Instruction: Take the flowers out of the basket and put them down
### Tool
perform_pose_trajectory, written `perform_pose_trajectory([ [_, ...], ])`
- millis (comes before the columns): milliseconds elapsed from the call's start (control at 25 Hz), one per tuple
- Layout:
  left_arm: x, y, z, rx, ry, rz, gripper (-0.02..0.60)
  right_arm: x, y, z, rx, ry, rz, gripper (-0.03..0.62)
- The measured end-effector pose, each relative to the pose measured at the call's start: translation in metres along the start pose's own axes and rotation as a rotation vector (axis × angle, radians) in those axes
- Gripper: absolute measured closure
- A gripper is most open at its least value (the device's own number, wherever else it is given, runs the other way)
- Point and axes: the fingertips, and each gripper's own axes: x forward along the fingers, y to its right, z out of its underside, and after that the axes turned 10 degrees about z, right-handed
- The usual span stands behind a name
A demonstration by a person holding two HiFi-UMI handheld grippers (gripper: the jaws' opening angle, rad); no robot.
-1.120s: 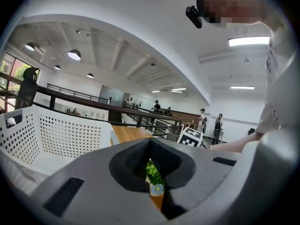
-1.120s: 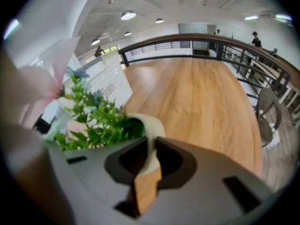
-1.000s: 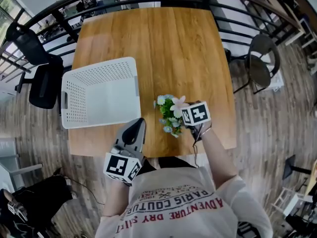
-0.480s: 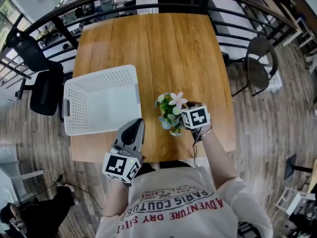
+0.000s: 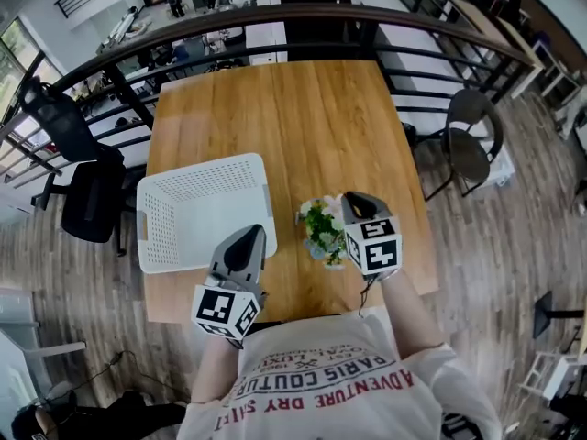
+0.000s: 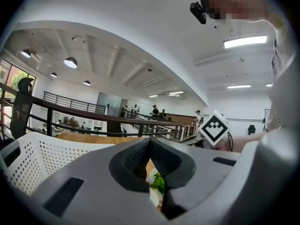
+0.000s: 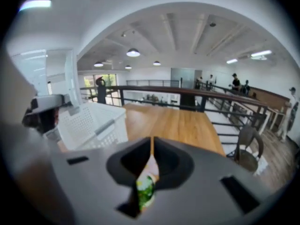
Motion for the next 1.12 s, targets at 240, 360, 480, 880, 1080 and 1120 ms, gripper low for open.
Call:
perform_pose_trajectory([
  [240,-0.026,-0.036,-0.028,0.051,0.025,-0.038,0.555,-0.024,-0.041,-0.058,0.042,0.233,-0.068,0.563],
  [360,-0.044,-0.053,-0.034,0.060,0.025,-0.073,0.555,-0.039,-0.058,-0.076,0.058,0.325,-0.082,0.565],
  [480,-0.057,-0.078,-0.041,0.071,0.026,-0.109,0.555,-0.046,-0.079,-0.092,0.041,0.391,-0.095,0.566],
  [880,-0.079,-0.099,-0.042,0.083,0.030,-0.107,0.555,-0.038,-0.131,-0.081,-0.014,0.392,-0.138,0.566],
  [1080,-0.078,-0.114,-0.046,0.064,0.027,-0.104,0.555,-0.033,-0.142,-0.094,-0.042,0.394,-0.148,0.566],
  [1120,-0.078,-0.116,-0.046,0.062,0.027,-0.102,0.555,-0.033,-0.144,-0.096,-0.044,0.396,-0.147,0.566],
])
